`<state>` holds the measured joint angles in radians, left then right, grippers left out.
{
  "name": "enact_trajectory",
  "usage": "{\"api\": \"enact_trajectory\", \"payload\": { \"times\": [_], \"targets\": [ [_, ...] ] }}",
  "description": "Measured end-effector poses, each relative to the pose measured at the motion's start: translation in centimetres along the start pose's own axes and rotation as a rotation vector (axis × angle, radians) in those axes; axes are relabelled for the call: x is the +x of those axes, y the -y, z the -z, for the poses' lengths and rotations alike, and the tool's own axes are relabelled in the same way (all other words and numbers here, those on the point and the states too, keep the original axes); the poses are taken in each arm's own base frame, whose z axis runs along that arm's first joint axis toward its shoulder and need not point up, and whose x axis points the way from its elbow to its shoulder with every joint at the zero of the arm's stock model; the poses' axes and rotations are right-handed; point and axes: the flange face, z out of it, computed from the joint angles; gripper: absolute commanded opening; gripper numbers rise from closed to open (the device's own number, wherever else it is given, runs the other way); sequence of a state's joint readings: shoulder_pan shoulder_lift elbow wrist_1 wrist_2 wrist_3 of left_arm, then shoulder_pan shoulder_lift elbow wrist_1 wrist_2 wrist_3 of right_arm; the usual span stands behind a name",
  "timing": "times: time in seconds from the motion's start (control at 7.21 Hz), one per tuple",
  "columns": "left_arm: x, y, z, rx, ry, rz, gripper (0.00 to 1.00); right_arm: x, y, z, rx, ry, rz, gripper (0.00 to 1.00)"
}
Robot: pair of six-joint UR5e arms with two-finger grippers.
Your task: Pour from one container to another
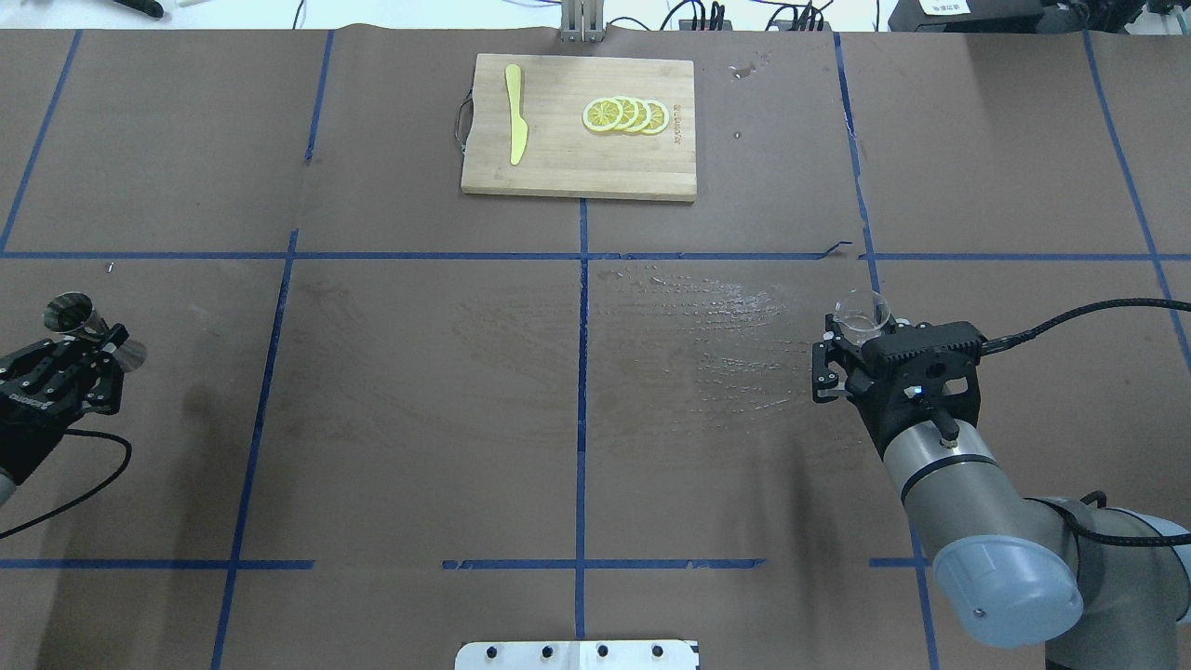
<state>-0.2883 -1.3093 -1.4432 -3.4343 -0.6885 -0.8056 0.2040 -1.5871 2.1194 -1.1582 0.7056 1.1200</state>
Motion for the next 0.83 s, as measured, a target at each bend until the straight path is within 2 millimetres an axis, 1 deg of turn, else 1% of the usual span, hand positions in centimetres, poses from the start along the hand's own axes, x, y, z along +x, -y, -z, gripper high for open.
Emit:
{"api": "enact_trajectory", "payload": {
  "times": [0.14, 0.28, 0.42, 0.83],
  "targets": [
    [-1.3, -0.3, 0.5, 0.005, 0.000, 0.008, 0.00, -0.1, 0.0, 0.0, 0.000, 0.001, -0.001, 0.02],
    [-1.7, -0.6, 0.7, 0.002, 0.001, 0.005, 0.00, -0.1, 0.0, 0.0, 0.001, 0.002, -0.003, 0.02],
    [-1.6, -1.0, 0.6, -0.005, 0.001, -0.003, 0.00, -0.2, 0.0, 0.0, 0.000, 0.003, -0.004, 0.02],
    [0.3, -1.8, -0.5, -0.029, -0.003, -0.020, 0.00, -0.3, -0.1, 0.0, -0.001, 0.003, -0.004, 0.03]
  ]
}}
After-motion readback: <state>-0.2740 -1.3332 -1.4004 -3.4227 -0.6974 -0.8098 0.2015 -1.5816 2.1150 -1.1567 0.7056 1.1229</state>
